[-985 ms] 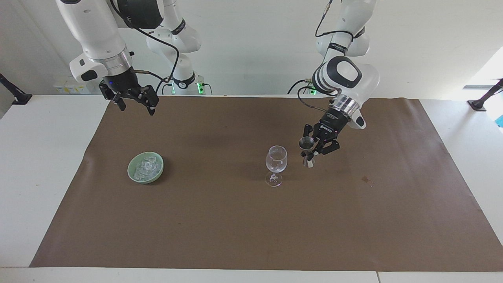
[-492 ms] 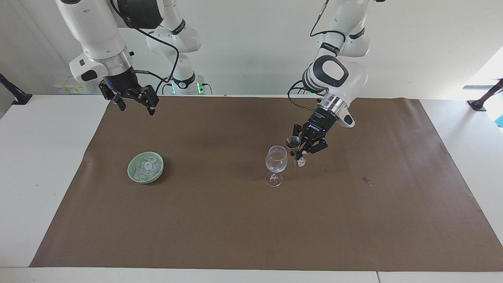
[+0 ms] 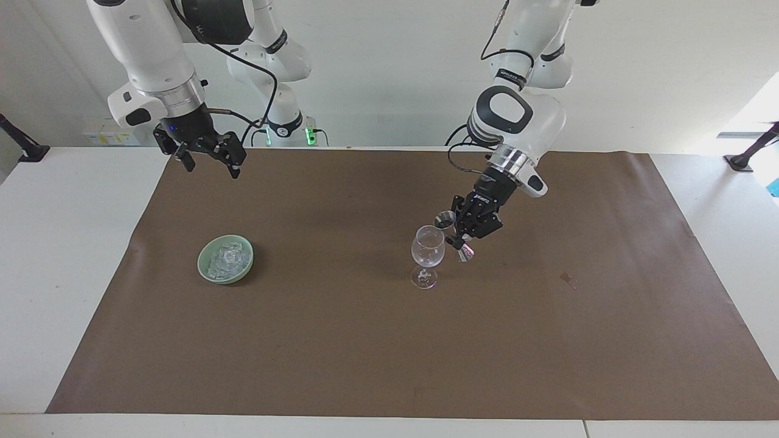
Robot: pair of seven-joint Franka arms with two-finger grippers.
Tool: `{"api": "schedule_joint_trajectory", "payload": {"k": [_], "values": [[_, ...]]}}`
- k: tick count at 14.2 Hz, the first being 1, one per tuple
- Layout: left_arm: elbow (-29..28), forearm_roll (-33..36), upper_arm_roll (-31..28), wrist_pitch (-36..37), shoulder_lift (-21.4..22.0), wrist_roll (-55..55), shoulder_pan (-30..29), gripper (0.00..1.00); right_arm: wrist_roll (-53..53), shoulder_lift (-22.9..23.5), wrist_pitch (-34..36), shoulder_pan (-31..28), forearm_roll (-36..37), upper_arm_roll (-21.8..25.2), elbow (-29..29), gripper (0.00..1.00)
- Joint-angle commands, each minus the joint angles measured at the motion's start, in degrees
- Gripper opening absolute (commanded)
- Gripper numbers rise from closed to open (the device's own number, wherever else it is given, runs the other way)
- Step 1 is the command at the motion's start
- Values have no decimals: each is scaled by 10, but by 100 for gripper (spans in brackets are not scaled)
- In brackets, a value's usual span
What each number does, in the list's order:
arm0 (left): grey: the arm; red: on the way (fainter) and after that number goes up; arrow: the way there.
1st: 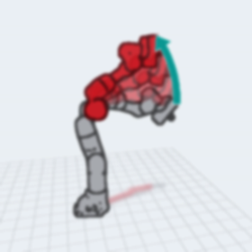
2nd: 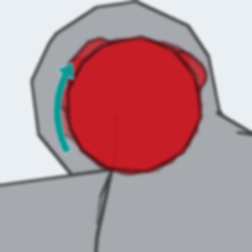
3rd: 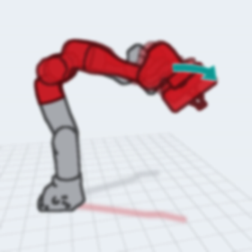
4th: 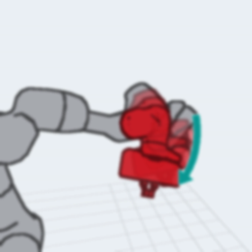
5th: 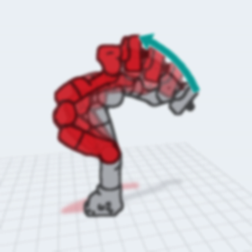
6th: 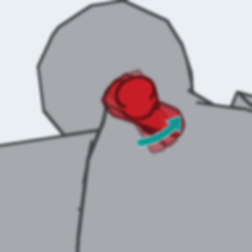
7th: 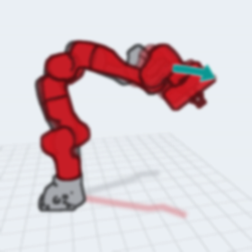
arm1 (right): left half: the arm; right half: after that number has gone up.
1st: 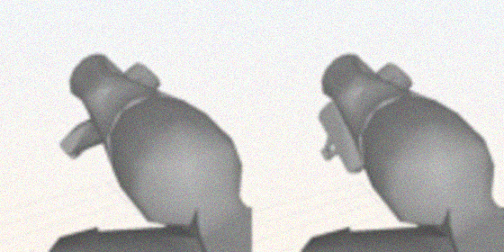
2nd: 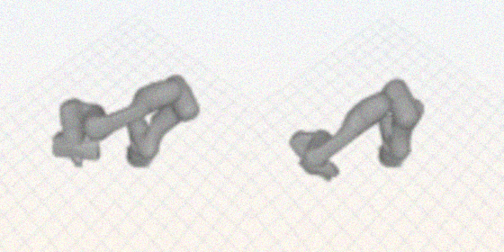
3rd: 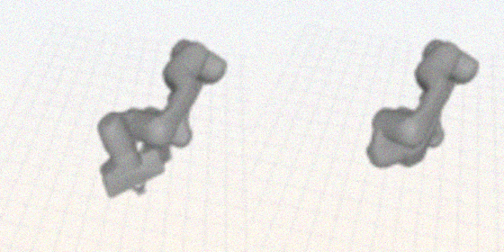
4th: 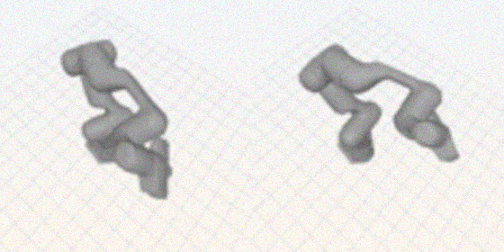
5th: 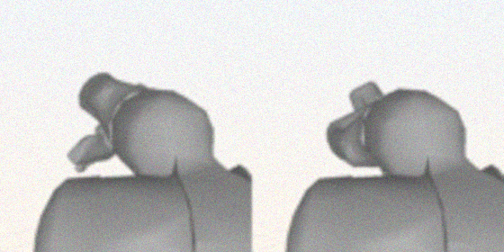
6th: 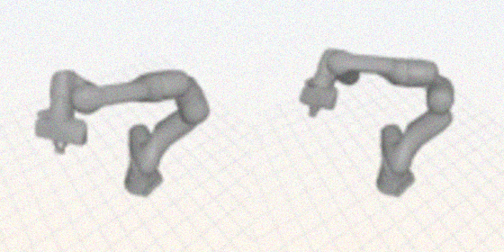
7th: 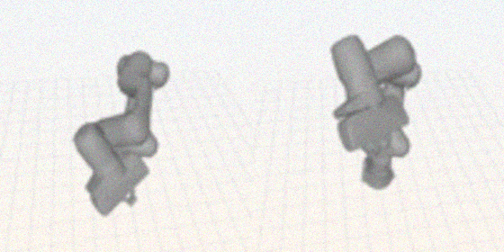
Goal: Pour wine and add ice with both arms
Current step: 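Carry the jigger with the left gripper to the clear glass, then tilt the jigger over the clear glass with the left gripper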
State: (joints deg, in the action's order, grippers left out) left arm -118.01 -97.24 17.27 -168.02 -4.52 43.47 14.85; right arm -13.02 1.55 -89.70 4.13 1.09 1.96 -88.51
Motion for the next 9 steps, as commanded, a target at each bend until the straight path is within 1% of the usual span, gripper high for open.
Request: {"api": "schedule_joint_trajectory", "payload": {"k": [1,8,9], "values": [[12,6,-7,-14,-8,-18,12,0,12,-10,-2,-4,-11,-1,-12,100],[12,6,-7,-22,-8,-86,18,0,12,-10,-2,-4,-10,-1,-12,100],[12,6,-7,-32,-8,-94,23,0,12,-10,-2,-4,-11,-1,-12,100]]}}
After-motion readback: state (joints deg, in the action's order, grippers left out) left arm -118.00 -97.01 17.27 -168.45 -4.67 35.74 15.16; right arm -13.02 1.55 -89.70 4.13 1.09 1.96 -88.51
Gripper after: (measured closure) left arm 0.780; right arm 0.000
